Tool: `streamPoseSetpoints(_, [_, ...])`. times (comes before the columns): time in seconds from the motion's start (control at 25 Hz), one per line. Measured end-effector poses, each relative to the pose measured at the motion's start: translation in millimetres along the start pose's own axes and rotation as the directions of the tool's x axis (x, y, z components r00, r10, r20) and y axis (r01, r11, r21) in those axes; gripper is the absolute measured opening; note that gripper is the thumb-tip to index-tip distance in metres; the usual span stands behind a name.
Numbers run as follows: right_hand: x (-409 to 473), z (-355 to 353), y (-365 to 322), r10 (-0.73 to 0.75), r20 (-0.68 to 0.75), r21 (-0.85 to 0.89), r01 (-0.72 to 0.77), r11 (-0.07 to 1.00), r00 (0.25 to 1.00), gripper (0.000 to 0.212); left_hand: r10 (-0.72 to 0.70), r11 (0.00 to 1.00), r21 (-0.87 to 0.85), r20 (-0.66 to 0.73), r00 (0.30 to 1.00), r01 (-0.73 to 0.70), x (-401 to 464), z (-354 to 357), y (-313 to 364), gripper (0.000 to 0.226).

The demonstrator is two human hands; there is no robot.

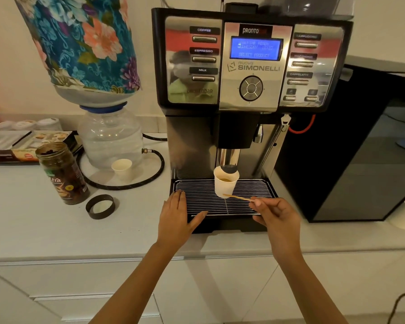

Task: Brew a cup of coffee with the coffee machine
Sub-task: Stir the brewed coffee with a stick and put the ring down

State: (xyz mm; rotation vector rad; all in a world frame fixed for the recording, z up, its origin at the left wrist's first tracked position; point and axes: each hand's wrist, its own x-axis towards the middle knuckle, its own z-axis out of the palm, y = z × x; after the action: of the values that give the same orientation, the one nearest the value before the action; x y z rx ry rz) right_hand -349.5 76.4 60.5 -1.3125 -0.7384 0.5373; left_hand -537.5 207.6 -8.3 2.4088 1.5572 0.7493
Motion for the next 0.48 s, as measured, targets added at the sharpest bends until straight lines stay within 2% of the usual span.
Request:
streamPoseSetpoints(0.12, [6.2,-3.3,1.2,-0.023,-0.006,-0.01,0.023,1.0,1.0,0.014,-0.015,0.999,0.044,0.016,1.0,0.014,4.7,-1.4,1.1,0.103])
streamPoseSetpoints(0.24, [13.0,-11.6,1.2,-0.025,0.0,0.008,0.025,1.0,1.0,0.016,-0.032,0.996,0.078,-0.043,0.999,0.035,11.7,-4.8,13.1,0.095])
streamPoseSetpoints(0.32, [17.8,-17.9,0.2,-0.022,0.005,0.022,0.022,1.0,1.0,0.019,-0.023,0.999,-0.029,-0.065,0.998,0.021,20.7,-6.1,29.0,0.091])
streamPoseSetpoints(0.48, [27.9,-31.6,-1.0,-0.029,-0.011,0.038,0.03,0.999,1.0,0.022,-0.047,0.941,-0.335,0.023,0.999,0.052,41.9,-8.3,65.9,0.092])
